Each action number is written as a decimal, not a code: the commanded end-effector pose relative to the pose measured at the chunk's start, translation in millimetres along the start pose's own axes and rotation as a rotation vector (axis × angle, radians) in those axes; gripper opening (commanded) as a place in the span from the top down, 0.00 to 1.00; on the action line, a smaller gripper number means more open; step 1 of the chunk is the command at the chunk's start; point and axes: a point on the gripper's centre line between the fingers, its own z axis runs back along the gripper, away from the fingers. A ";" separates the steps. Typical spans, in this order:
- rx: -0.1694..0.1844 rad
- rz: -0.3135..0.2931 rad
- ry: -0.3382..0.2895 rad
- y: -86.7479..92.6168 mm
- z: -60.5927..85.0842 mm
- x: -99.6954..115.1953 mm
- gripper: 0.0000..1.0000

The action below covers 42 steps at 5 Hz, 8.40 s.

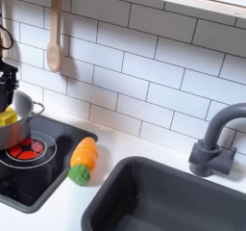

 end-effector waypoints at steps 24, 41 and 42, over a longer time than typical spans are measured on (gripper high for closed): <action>0.092 -0.291 0.169 -140.7 -61.7 -27.4 0.00; -0.041 -0.283 0.099 -142.9 -15.3 -38.1 1.00; -0.043 -0.288 0.101 -142.8 -12.0 -41.9 1.00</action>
